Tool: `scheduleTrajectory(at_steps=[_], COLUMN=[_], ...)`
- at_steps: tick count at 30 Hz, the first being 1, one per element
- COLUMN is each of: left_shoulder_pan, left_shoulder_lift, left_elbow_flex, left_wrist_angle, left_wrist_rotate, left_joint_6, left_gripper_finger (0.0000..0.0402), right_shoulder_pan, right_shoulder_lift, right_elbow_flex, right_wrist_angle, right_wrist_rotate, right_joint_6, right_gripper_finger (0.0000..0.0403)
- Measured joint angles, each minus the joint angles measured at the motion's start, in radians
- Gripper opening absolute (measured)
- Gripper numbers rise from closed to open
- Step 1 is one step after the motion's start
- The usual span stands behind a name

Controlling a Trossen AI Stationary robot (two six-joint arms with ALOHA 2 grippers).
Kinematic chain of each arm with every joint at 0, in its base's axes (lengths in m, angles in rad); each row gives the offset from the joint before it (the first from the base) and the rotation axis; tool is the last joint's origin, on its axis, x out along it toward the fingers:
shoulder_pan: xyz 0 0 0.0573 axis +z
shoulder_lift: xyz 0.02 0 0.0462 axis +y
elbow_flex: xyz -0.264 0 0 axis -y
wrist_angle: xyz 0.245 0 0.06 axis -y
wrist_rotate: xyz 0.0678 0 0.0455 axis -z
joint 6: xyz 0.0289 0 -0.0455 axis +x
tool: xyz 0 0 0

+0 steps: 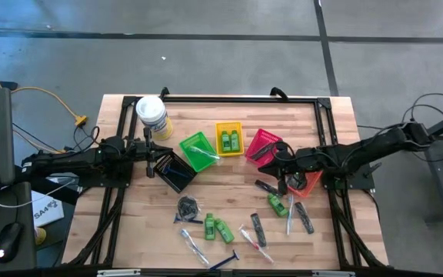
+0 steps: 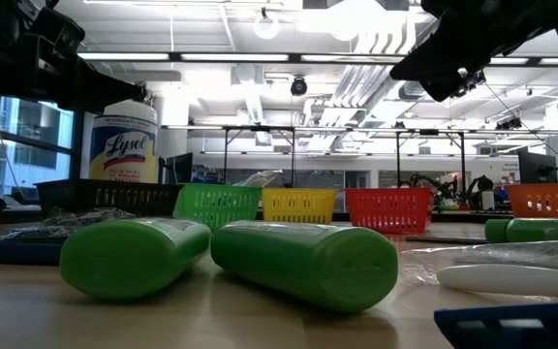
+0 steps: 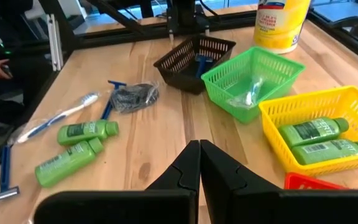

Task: Pick & Place Travel size toiletries
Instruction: Put the blue toothbrush into the green bin

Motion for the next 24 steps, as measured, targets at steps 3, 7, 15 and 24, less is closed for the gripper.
scheduleTrajectory(at_steps=[3,7,15,24], left_shoulder_pan=[0.000,0.000,0.000,0.000], left_shoulder_lift=[0.000,0.000,0.000,0.000], left_elbow_flex=[0.000,0.000,0.000,0.000], left_wrist_angle=[0.000,0.000,0.000,0.000], left_wrist_rotate=[0.000,0.000,0.000,0.000], left_joint_6=[0.000,0.000,0.000,0.000], left_gripper_finger=[0.0000,0.0000,0.0000,0.0000], right_shoulder_pan=[0.000,0.000,0.000,0.000], right_shoulder_lift=[0.000,0.000,0.000,0.000], right_elbow_flex=[0.000,0.000,0.000,0.001], right_wrist_angle=[0.000,0.000,0.000,0.000], right_wrist_rotate=[-0.001,-0.001,-0.001,-0.003], right_joint_6=[0.013,0.017,0.016,0.015], right_gripper_finger=[0.0003,0.0003,0.0003,0.0003])
